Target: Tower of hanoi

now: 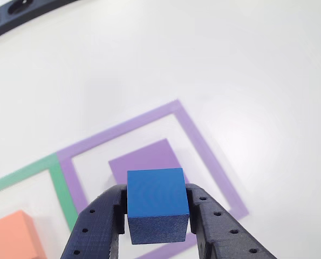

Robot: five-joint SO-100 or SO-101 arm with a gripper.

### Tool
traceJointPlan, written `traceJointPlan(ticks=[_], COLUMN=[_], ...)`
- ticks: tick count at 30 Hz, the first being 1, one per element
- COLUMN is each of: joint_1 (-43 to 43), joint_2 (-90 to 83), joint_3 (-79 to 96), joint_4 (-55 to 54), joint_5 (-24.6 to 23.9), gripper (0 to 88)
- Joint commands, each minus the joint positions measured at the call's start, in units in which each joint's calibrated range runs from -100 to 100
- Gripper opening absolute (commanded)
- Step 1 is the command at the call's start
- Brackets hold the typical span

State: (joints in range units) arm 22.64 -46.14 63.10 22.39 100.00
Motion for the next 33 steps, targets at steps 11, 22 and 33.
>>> traceJointPlan(ticks=[11, 22, 33], joint_1=[0.73, 1.34, 0.96], joint_2=[31.95, 49.82, 57.12], joint_3=[4.83, 1.55, -1.44], joint_4=[-49.79, -66.38, -71.72], joint_5=[0.0, 0.0, 0.0], gripper=[2.9, 3.2, 4.3])
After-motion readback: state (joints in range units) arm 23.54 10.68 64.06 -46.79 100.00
